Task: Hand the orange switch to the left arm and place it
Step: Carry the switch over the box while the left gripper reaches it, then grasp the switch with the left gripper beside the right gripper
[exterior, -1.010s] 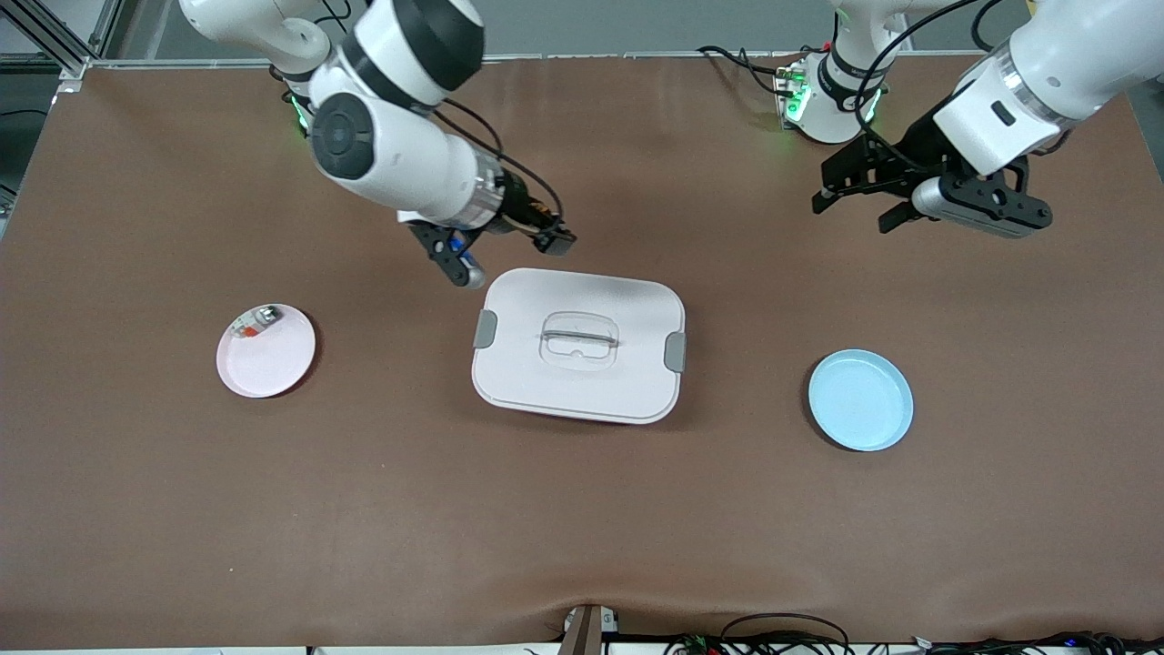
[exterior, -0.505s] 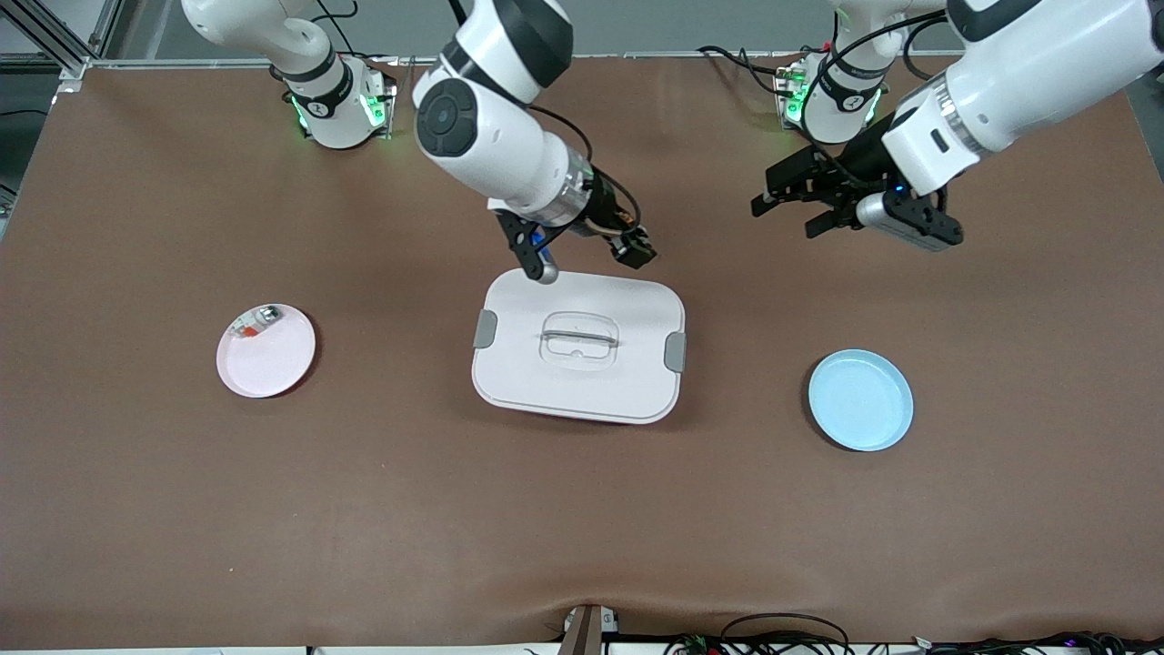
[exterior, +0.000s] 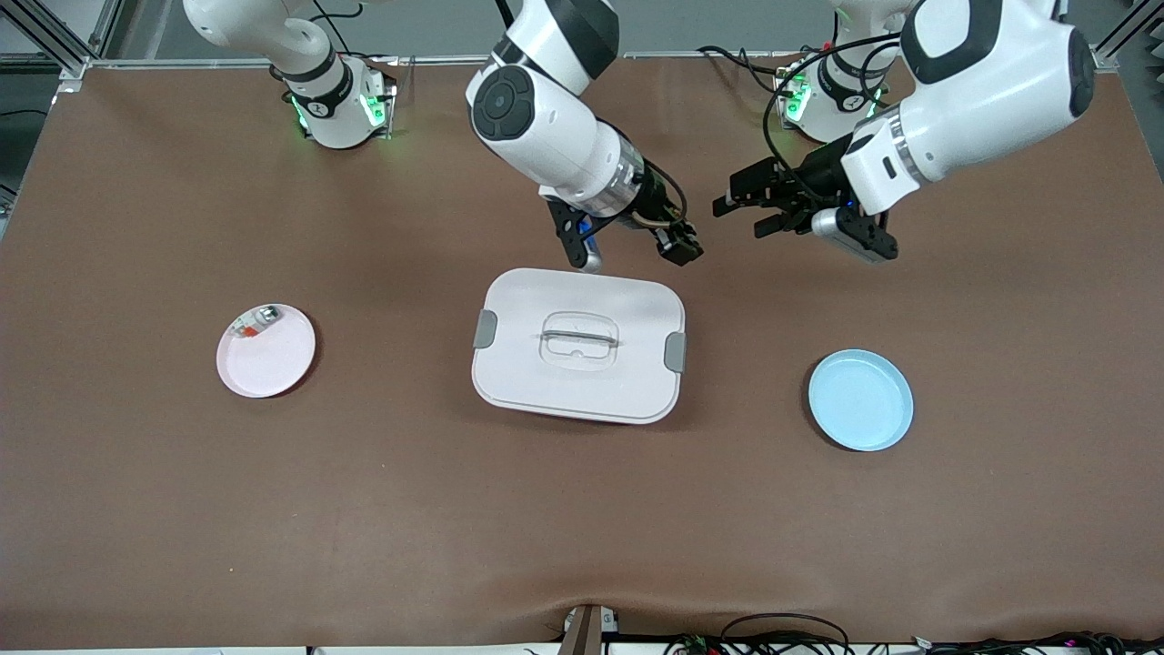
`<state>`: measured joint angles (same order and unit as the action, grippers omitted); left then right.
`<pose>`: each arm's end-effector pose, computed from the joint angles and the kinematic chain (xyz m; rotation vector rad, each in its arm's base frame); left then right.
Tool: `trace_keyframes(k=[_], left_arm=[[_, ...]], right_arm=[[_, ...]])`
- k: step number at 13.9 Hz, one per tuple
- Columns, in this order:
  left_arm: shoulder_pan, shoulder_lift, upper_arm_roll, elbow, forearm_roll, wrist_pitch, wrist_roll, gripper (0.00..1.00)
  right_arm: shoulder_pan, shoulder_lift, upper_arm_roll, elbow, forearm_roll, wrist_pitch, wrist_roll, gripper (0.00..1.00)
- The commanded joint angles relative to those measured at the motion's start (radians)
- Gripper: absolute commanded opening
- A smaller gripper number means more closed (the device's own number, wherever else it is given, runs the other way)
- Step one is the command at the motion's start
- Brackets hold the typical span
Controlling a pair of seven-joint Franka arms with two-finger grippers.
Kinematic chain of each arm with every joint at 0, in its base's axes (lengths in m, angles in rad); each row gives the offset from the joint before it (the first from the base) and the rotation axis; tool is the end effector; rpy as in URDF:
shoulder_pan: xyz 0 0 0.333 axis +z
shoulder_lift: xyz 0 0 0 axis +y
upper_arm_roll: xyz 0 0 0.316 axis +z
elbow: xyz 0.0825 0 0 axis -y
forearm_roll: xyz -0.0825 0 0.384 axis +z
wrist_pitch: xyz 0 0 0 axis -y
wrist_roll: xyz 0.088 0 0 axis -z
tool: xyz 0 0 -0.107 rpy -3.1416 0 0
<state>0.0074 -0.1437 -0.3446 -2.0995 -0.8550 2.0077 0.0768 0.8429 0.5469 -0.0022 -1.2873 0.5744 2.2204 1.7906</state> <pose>0.4794 -0.2226 0.4998 2.4092 -0.0624 -0.0572 0.4871 0.5708 0.4786 -2.1329 1.4798 0.5442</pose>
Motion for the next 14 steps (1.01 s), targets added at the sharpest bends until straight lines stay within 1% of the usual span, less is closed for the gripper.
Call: trace_keyframes(k=[1, 3, 4, 7, 8, 10, 12, 14], left_arm=[[0.013, -0.024, -0.013, -0.051, -0.059, 0.028, 0.072, 0.82], [0.006, -0.013, -0.016, -0.068, -0.067, 0.077, 0.075, 0.73], [0.006, -0.011, -0.023, -0.076, -0.093, 0.098, 0.077, 0.71], [0.006, 0.019, -0.060, -0.082, -0.165, 0.158, 0.104, 0.68], [0.008, 0.022, -0.065, -0.082, -0.176, 0.158, 0.104, 0.68], [0.006, 0.032, -0.067, -0.080, -0.191, 0.161, 0.109, 0.63], [0.005, 0.041, -0.076, -0.080, -0.245, 0.161, 0.138, 0.61], [0.005, 0.059, -0.079, -0.082, -0.266, 0.169, 0.172, 0.57]], right_arm=[[0.013, 0.031, -0.013, 0.052, 0.021, 0.010, 0.027, 0.16], [0.015, 0.031, -0.013, 0.054, 0.021, 0.010, 0.027, 0.16], [0.016, 0.031, -0.013, 0.052, 0.021, 0.010, 0.029, 0.16], [0.016, 0.031, -0.013, 0.054, 0.021, 0.010, 0.027, 0.16], [0.016, 0.031, -0.013, 0.052, 0.021, 0.010, 0.027, 0.16], [0.016, 0.031, -0.013, 0.054, 0.021, 0.010, 0.027, 0.16], [0.016, 0.031, -0.013, 0.054, 0.021, 0.010, 0.027, 0.16], [0.016, 0.030, -0.013, 0.054, 0.021, 0.009, 0.027, 0.16]])
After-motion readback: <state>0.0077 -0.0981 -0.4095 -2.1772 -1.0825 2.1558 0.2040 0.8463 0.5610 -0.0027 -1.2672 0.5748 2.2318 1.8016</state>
